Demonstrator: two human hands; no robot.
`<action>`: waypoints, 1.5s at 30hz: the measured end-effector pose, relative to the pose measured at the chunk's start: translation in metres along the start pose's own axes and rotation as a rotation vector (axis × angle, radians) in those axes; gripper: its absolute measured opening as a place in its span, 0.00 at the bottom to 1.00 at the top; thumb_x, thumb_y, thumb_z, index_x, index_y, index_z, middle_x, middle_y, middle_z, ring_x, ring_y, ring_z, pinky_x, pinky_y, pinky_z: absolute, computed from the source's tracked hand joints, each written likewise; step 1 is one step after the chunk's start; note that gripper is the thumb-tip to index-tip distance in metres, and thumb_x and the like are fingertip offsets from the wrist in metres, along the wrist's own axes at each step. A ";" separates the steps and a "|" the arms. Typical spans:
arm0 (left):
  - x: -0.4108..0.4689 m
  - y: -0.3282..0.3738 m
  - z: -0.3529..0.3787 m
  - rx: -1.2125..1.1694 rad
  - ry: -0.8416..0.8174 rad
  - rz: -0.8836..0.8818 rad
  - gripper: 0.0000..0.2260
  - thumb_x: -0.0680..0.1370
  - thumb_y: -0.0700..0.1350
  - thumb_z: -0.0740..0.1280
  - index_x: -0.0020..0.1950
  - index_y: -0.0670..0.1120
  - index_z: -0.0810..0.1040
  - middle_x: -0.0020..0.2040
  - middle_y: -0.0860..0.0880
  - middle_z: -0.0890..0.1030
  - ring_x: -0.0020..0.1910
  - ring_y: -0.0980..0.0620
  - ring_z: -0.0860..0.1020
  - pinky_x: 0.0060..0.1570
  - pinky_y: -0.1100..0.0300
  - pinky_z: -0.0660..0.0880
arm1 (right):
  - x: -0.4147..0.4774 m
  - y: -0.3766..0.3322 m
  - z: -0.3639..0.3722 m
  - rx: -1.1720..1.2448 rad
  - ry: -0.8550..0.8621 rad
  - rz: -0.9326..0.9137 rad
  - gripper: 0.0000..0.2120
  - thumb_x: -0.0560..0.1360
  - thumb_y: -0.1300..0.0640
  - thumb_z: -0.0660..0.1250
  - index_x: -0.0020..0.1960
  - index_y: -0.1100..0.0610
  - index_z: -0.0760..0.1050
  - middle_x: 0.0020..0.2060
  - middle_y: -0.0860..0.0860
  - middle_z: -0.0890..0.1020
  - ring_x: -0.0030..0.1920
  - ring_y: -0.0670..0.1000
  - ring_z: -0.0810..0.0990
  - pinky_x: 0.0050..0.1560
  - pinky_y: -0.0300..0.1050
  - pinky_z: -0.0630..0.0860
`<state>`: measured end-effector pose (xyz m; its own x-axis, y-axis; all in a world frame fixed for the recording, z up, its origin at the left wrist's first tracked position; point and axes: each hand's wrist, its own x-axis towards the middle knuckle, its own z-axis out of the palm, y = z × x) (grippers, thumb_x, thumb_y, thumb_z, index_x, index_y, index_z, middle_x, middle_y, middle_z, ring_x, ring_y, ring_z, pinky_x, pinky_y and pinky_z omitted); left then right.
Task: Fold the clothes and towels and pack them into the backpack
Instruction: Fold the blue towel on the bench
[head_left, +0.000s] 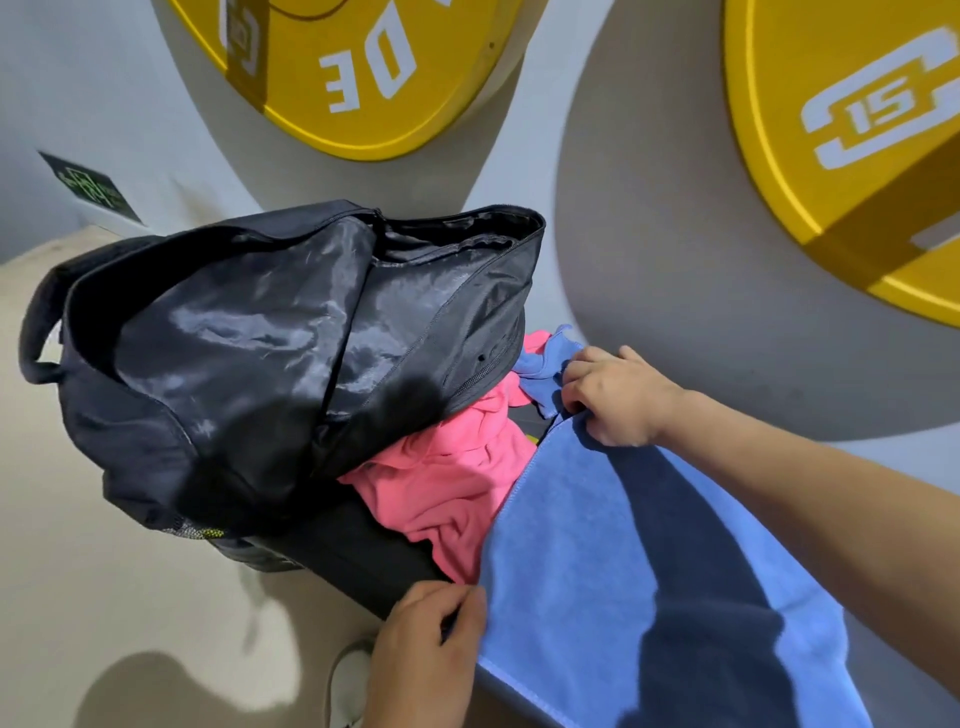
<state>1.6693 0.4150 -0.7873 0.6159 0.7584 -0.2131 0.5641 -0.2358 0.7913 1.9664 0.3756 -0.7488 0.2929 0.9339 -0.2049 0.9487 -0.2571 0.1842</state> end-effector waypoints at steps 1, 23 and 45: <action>0.001 0.001 -0.001 0.018 -0.046 0.003 0.23 0.74 0.47 0.71 0.28 0.74 0.73 0.49 0.72 0.73 0.46 0.66 0.75 0.41 0.75 0.68 | 0.000 0.000 -0.001 -0.003 -0.009 -0.004 0.12 0.70 0.55 0.63 0.52 0.47 0.77 0.53 0.43 0.74 0.62 0.47 0.67 0.46 0.46 0.59; 0.015 0.044 -0.092 0.185 -0.015 0.313 0.12 0.62 0.50 0.81 0.32 0.66 0.81 0.33 0.64 0.81 0.37 0.65 0.78 0.40 0.69 0.71 | -0.090 0.055 -0.063 0.017 0.228 -0.081 0.16 0.73 0.40 0.64 0.40 0.52 0.79 0.38 0.48 0.78 0.44 0.53 0.78 0.37 0.48 0.76; -0.119 0.188 -0.259 0.171 -0.102 0.630 0.25 0.50 0.72 0.74 0.36 0.57 0.85 0.30 0.48 0.83 0.29 0.41 0.79 0.34 0.51 0.81 | -0.386 -0.037 -0.223 0.770 0.063 0.007 0.25 0.65 0.34 0.72 0.29 0.55 0.75 0.29 0.57 0.73 0.28 0.48 0.67 0.30 0.44 0.63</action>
<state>1.5595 0.4375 -0.4649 0.9008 0.3845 0.2016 0.1526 -0.7152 0.6820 1.7922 0.0804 -0.4618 0.3135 0.9382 -0.1468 0.7694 -0.3416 -0.5397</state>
